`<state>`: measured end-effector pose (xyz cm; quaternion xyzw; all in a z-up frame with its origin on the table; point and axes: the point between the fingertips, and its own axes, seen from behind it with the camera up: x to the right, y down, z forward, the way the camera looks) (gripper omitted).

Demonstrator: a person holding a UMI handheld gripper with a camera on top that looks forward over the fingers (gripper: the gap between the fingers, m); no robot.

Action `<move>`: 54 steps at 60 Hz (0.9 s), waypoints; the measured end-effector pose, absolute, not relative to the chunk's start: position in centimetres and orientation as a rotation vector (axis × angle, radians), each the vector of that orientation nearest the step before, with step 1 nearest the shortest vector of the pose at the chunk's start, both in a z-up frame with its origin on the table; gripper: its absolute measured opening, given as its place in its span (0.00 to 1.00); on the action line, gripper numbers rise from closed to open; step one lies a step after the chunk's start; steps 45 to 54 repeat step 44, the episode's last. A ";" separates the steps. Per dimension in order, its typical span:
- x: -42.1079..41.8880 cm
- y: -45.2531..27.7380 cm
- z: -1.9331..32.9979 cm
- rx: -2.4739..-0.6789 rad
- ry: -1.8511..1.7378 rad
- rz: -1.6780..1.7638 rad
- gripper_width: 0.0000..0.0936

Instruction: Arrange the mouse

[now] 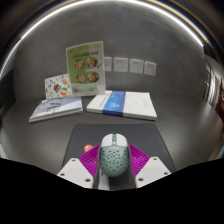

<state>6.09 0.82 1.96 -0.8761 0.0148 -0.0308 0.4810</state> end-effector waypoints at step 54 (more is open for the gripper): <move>0.9 -14.7 4.2 -2.094 0.375 -0.111 0.91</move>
